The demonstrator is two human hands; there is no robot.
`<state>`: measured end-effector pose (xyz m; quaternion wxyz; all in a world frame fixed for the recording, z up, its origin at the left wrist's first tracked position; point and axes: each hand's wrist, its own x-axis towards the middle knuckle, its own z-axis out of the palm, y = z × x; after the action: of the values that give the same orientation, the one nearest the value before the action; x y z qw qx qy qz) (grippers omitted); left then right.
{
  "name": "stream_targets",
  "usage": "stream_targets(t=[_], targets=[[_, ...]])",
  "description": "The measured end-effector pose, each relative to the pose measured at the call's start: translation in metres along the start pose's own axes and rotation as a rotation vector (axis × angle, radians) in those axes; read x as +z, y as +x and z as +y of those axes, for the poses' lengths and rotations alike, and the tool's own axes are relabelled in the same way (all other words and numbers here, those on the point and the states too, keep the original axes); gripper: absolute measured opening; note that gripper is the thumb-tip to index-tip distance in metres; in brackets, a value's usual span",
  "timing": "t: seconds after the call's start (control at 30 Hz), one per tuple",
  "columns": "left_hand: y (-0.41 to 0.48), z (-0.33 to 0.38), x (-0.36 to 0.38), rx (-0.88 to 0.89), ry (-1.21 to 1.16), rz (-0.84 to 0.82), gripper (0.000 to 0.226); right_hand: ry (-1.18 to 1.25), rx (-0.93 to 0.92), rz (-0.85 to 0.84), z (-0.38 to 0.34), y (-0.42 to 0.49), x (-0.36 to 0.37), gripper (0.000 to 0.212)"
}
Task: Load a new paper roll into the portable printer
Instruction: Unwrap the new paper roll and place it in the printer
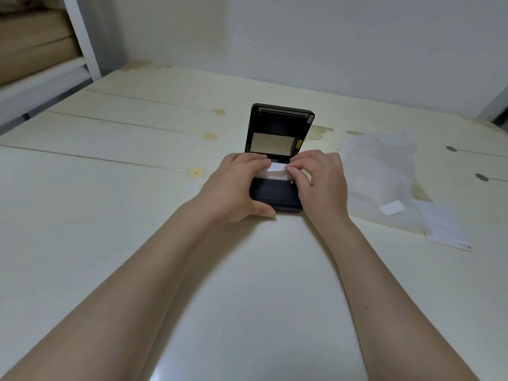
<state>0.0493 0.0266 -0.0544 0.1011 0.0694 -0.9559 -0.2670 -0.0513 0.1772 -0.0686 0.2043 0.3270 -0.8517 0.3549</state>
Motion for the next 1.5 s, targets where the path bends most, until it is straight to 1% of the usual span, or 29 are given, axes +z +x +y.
stream_targets(t=[0.13,0.23,0.47,0.57,0.7,0.77,0.87,0.93,1.17,1.3,1.5], targets=[[0.001,-0.001,0.007,0.014,-0.03,0.077,0.094,-0.005,-0.006,0.013,0.002,-0.001,0.001,0.015],[0.001,-0.002,0.008,0.024,-0.022,0.104,0.091,0.005,-0.01,0.028,0.003,-0.001,-0.001,0.014],[-0.003,-0.002,0.013,0.071,0.032,0.107,0.088,-0.016,-0.059,-0.015,0.006,-0.003,-0.005,0.013],[-0.004,0.0,0.011,0.053,0.046,0.118,0.081,-0.023,-0.073,-0.022,0.006,-0.004,-0.007,0.013],[-0.006,0.006,0.009,0.021,0.057,0.134,0.064,0.019,-0.075,-0.036,0.008,-0.008,-0.011,0.013],[-0.007,0.009,0.01,0.014,0.066,0.144,0.059,0.038,-0.08,-0.039,0.008,-0.009,-0.013,0.014],[-0.009,0.009,0.014,0.043,0.101,0.137,0.065,0.032,-0.089,-0.05,0.009,-0.009,-0.013,0.014],[-0.01,0.008,0.014,0.051,0.12,0.125,0.068,0.028,-0.079,-0.064,0.01,-0.011,-0.013,0.015],[-0.015,0.012,0.017,0.059,0.171,0.155,0.052,0.056,-0.015,-0.101,0.006,-0.021,-0.016,0.016],[-0.019,0.013,0.022,0.063,0.238,0.142,0.045,0.038,-0.003,-0.106,0.004,-0.026,-0.017,0.016],[-0.026,0.015,0.025,0.072,0.204,0.177,0.034,0.078,0.014,-0.091,0.003,-0.034,-0.019,0.012]])
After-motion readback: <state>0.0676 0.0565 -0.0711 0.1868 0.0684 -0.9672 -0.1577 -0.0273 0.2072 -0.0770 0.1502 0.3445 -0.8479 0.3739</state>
